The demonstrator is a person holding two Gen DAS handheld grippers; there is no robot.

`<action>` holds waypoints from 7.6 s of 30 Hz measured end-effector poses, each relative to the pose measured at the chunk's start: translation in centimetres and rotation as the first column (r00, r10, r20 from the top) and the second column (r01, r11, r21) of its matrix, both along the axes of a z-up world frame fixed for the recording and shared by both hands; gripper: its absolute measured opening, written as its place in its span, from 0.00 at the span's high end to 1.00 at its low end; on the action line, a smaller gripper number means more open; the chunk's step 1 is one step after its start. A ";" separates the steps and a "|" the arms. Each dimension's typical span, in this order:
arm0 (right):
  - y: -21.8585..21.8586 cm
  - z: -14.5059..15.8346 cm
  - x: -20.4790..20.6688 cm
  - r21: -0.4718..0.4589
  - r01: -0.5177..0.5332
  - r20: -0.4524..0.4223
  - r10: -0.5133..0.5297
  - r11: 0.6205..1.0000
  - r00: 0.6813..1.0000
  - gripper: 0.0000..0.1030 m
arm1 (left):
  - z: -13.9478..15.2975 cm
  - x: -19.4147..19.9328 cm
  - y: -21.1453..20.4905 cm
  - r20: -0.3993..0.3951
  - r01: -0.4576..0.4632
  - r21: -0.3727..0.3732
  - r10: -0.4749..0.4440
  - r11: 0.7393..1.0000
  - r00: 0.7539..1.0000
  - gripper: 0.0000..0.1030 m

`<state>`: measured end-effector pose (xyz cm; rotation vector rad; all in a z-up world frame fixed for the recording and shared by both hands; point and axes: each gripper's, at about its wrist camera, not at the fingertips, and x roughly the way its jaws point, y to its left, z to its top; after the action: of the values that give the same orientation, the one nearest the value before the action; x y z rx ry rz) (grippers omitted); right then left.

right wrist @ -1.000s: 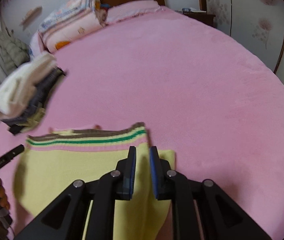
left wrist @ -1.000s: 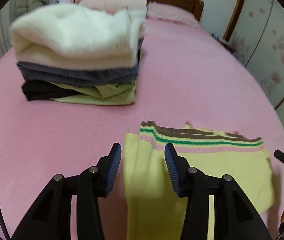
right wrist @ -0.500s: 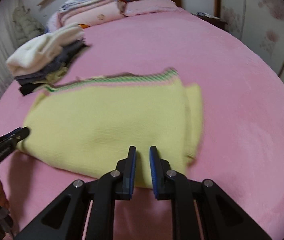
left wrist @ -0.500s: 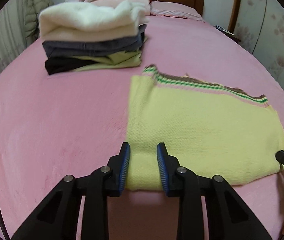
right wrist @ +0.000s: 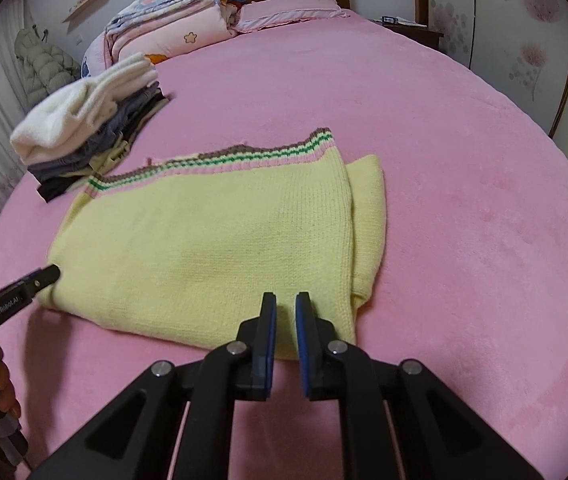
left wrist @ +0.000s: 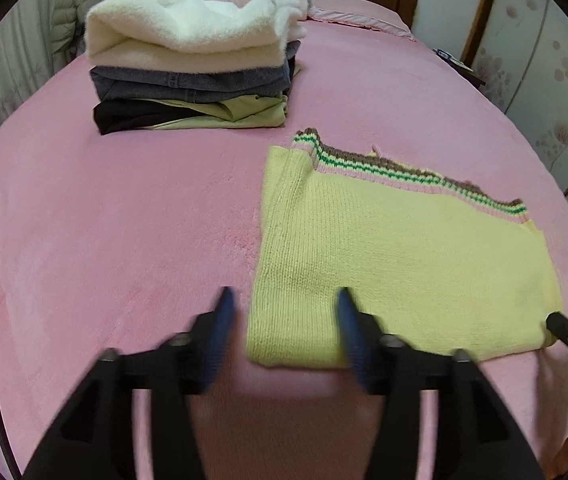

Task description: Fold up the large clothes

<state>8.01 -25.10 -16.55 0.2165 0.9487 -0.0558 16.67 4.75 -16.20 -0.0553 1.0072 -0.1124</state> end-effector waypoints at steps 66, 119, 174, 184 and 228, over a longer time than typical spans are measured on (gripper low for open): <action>6.6 2.5 -2.4 -0.062 -0.021 0.158 0.031 0.998 0.987 0.57 | -5.7 0.4 1.4 0.007 -0.018 -0.647 0.030 0.763 1.000 0.11; -5.8 -1.8 -5.6 0.237 0.117 -0.038 -0.111 0.964 0.993 0.98 | -0.4 -6.4 -25.0 0.168 0.605 0.304 -0.666 0.736 0.727 0.87; -6.6 -2.3 1.5 0.358 0.112 -0.038 -0.105 0.927 0.994 0.82 | 0.5 3.8 -14.8 0.017 0.418 -0.160 -0.421 0.894 0.907 0.35; -5.7 -0.2 1.8 0.328 0.074 -0.060 -0.057 0.942 0.997 0.76 | 2.8 2.5 -14.7 -0.003 0.409 -0.106 -0.412 0.906 0.911 0.18; -7.4 6.9 4.8 0.326 -0.096 -0.054 0.120 0.941 0.991 0.07 | 5.6 6.0 -12.2 -0.218 0.321 -0.218 -0.367 0.922 0.904 0.01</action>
<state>12.85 -32.55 -9.66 0.4675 1.0394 0.1962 22.64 -7.40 -10.62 -0.0538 1.2571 -0.5335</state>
